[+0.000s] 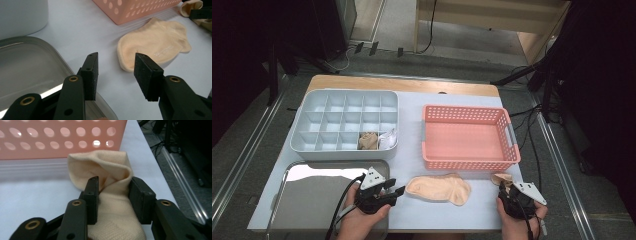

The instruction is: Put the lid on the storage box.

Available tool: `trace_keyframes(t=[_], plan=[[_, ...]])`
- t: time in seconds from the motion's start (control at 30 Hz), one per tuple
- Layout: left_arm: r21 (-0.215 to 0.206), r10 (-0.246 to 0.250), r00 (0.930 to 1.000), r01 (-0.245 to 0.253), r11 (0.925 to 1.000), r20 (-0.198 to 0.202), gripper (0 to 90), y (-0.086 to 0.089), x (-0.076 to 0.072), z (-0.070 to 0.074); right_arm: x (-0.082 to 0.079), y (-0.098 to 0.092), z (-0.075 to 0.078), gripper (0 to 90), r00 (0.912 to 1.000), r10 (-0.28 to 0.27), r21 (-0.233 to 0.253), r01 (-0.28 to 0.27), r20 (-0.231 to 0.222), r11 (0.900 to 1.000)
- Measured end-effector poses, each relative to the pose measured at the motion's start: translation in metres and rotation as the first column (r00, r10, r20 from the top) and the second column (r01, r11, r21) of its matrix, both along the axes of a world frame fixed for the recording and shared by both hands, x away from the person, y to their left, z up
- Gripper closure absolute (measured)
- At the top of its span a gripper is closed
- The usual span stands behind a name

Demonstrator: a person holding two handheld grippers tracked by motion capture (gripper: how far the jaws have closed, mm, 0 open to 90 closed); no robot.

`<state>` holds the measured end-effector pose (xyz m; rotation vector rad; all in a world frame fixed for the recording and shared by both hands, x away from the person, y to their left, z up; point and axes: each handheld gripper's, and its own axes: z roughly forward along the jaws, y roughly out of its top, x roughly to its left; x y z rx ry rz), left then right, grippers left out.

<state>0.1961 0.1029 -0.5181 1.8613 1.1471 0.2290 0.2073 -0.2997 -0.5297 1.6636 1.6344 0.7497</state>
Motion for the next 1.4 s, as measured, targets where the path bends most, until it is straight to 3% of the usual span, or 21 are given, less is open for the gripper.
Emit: trace_keyframes(t=[0.1,0.17,0.33,0.63,0.8,0.93,1.0,1.03,1.4], plan=[[-0.001,-0.001,1.0,0.001,1.0,0.002,55.9,0.0,-0.001,0.001,0.0,-0.001,0.0,79.2,0.9996,-0.026,-0.023,0.027,0.007,0.999],[0.0,-0.003,1.0,0.003,1.0,0.002,56.2,0.001,0.0,0.001,0.0,-0.006,0.0,81.6,0.9996,-0.019,0.007,0.018,0.019,1.0],[-0.01,-0.001,1.0,0.001,0.9999,0.001,56.3,0.003,0.001,0.001,-0.004,-0.013,0.001,83.0,0.9987,0.013,0.094,-0.017,0.05,0.995],[-0.007,0.003,1.0,-0.003,1.0,0.002,56.3,0.003,0.0,0.001,-0.025,0.011,0.019,83.0,0.9884,0.108,0.122,-0.121,0.106,0.985],[-0.013,-0.005,0.9999,0.005,0.9999,0.01,56.3,0.003,-0.001,0.001,-0.035,0.03,0.027,83.0,0.9773,0.167,0.14,-0.185,0.13,0.973],[-0.019,-0.013,0.9998,0.013,0.9997,0.013,56.1,0.002,-0.002,0.002,-0.04,0.051,0.031,83.0,0.9612,0.236,0.138,-0.255,0.144,0.957],[-0.032,-0.023,0.9997,0.024,0.9992,0.009,55.9,0.001,-0.003,0.001,-0.044,0.068,0.034,83.0,0.9448,0.286,0.14,-0.309,0.159,0.941],[-0.033,-0.027,0.9996,0.028,0.9991,0.012,55.9,0.0,-0.003,0.001,-0.044,0.068,0.034,83.0,0.9448,0.286,0.14,-0.309,0.159,0.941],[-0.046,-0.103,0.9937,0.105,0.9934,0.045,55.0,-0.009,-0.009,0.001,-0.05,0.11,0.034,82.9,0.8928,0.422,0.184,-0.446,0.158,0.876]])
